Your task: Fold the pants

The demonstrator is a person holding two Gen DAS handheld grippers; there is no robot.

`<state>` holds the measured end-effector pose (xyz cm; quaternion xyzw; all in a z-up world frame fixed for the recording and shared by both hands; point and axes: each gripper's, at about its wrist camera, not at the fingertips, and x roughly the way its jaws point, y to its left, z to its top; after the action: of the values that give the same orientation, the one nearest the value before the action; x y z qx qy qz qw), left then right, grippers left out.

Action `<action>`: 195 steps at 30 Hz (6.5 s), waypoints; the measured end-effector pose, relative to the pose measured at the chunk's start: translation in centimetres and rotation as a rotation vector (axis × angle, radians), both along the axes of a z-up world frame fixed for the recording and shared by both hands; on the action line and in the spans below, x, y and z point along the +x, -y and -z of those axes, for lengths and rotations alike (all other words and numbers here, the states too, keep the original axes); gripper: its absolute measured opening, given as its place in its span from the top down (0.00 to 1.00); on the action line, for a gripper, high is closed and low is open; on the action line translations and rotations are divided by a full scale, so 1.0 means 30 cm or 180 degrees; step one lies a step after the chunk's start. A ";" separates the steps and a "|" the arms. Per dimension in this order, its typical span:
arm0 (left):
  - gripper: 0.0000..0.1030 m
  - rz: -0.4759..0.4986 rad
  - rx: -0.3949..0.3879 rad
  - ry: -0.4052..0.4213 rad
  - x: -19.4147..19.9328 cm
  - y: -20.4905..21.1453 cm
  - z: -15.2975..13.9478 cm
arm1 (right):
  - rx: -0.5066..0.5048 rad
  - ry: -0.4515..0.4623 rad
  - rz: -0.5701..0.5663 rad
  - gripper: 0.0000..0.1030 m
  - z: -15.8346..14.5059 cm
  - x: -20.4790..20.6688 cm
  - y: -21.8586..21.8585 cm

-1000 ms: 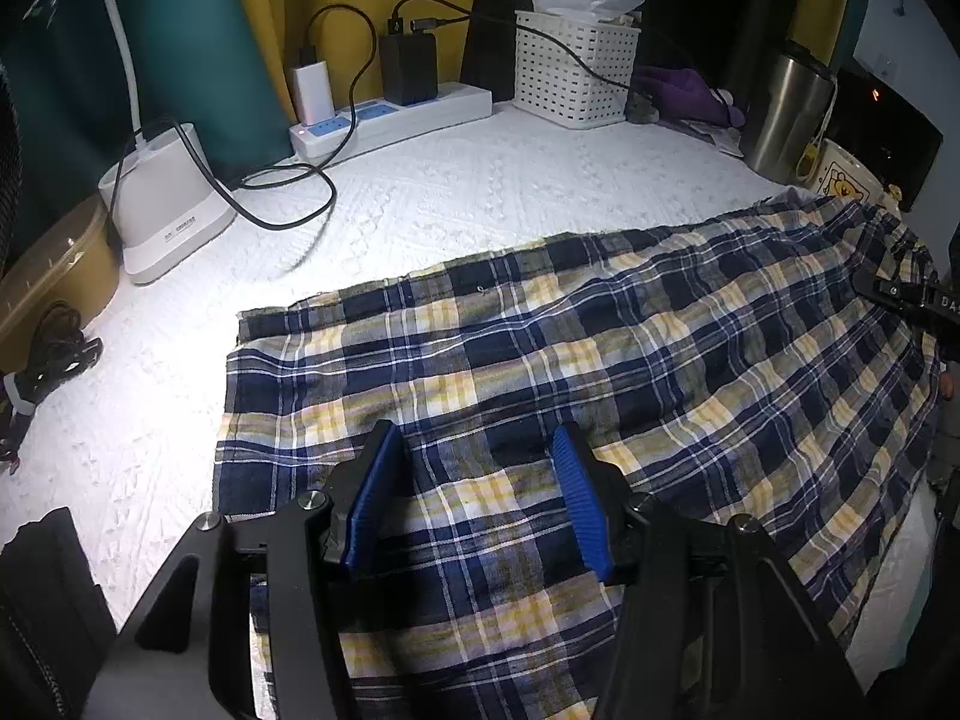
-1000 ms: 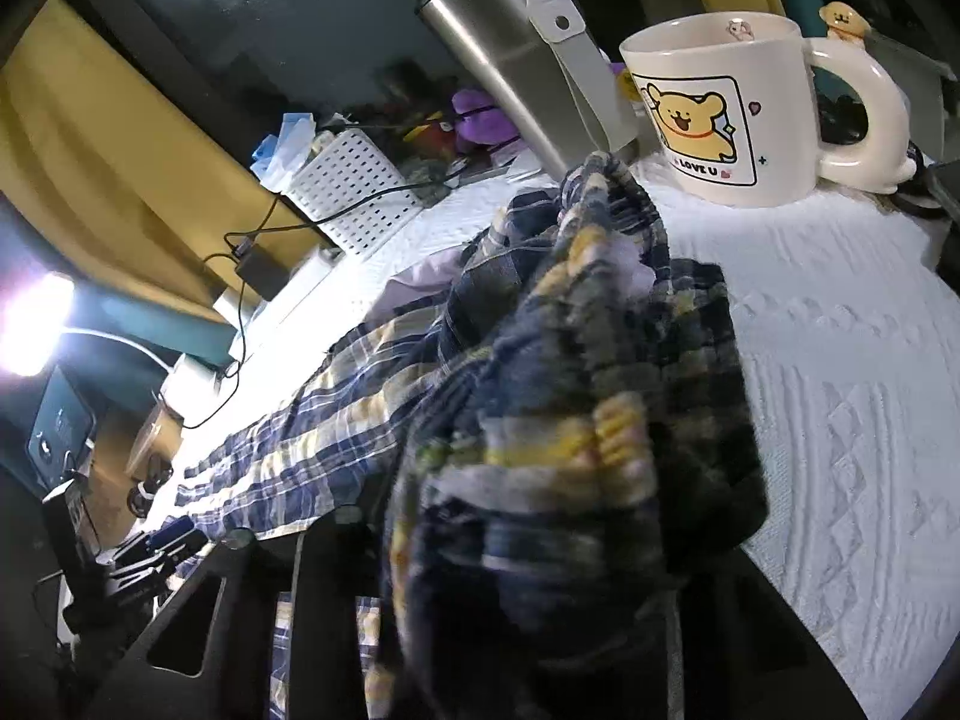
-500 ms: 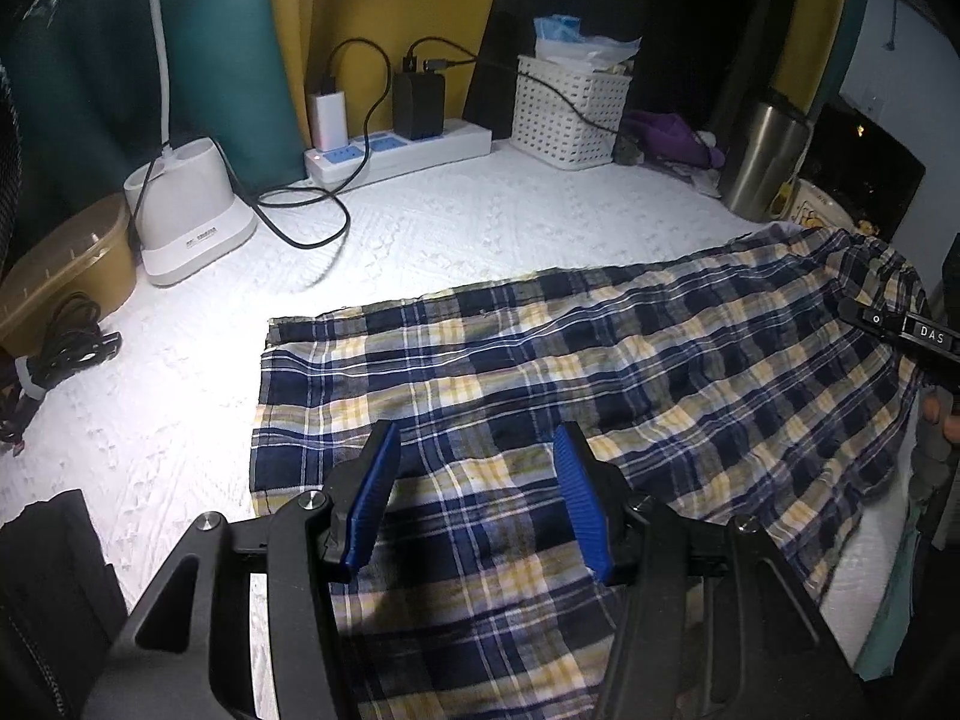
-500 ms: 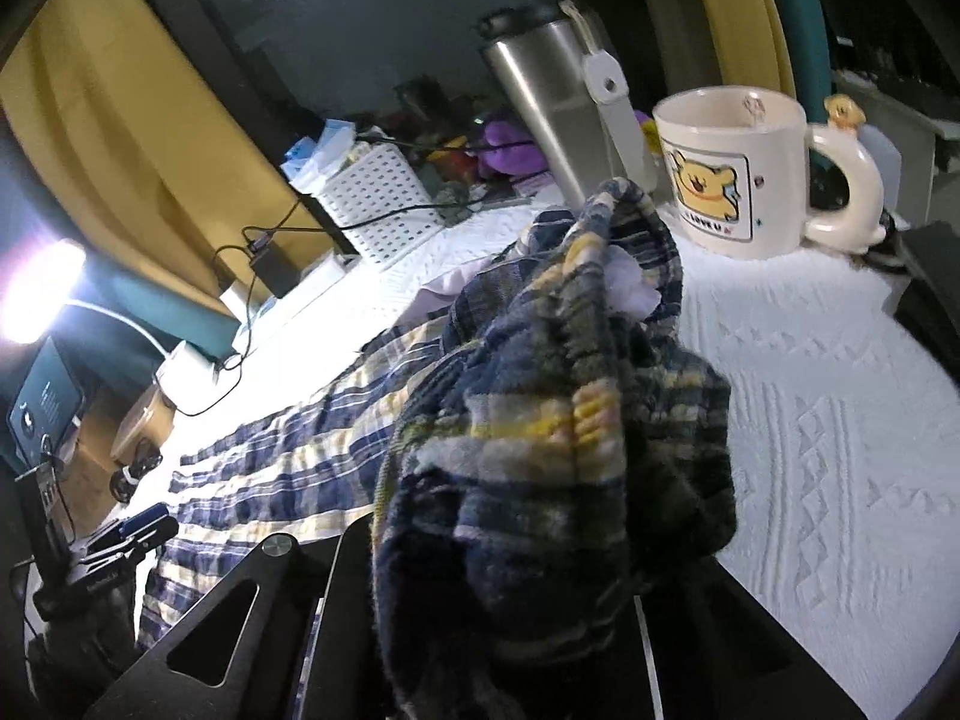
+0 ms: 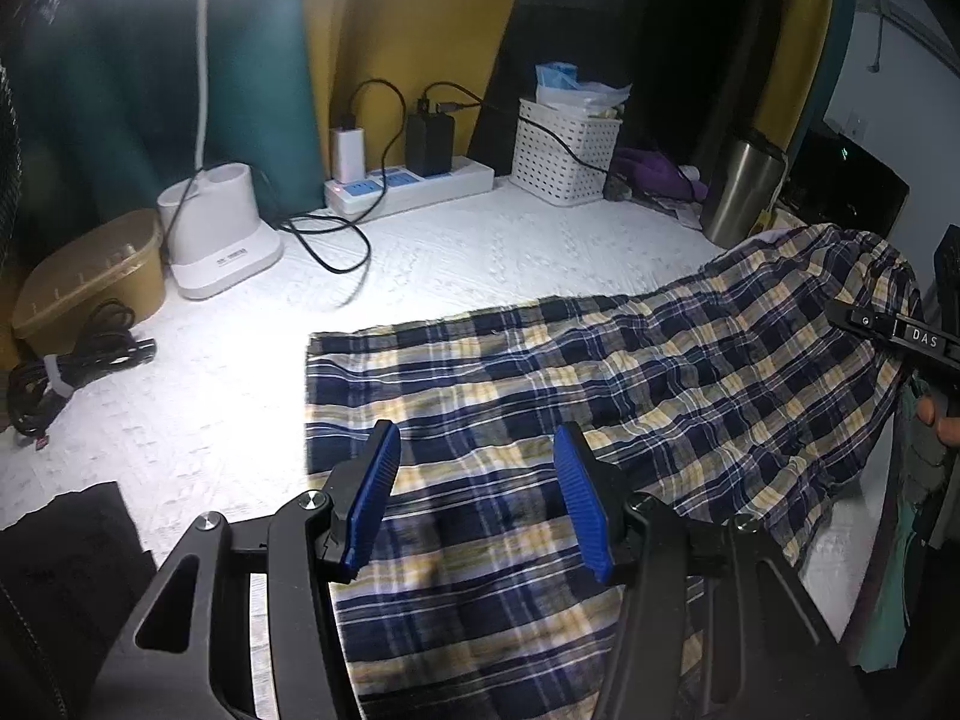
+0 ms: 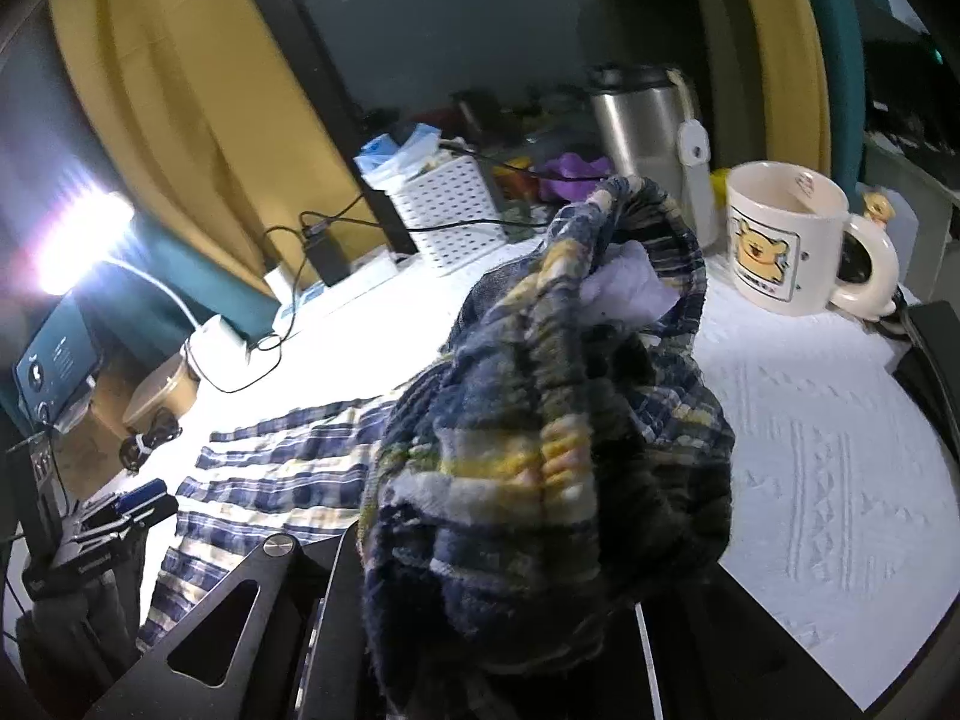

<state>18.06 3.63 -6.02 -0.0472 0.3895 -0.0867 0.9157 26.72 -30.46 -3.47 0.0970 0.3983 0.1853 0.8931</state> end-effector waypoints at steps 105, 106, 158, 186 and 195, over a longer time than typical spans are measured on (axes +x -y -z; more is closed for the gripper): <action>0.32 -0.0016 0.0234 0.0252 -0.081 0.028 -0.122 | -0.0194 -0.0052 -0.0651 0.33 0.044 -0.071 -0.278; 0.32 -0.0003 0.0243 0.0245 -0.068 0.036 -0.121 | -0.0185 -0.0064 -0.0616 0.33 0.053 -0.057 -0.259; 0.88 0.0052 0.0176 -0.0307 0.306 -0.144 0.142 | -0.0666 -0.0188 -0.0781 0.87 0.188 0.282 -0.528; 0.52 -0.0023 -0.0089 -0.0317 0.077 -0.070 0.057 | -0.0698 -0.0226 -0.0813 0.49 0.134 0.103 -0.465; 0.82 0.0056 0.0036 -0.0299 0.062 -0.085 0.099 | -0.0627 -0.0275 -0.0833 0.61 0.181 0.101 -0.450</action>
<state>19.92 6.20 -9.00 -0.0427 0.4329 -0.0903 0.8959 29.75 -16.94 -8.88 -0.0357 0.4618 0.2558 0.8486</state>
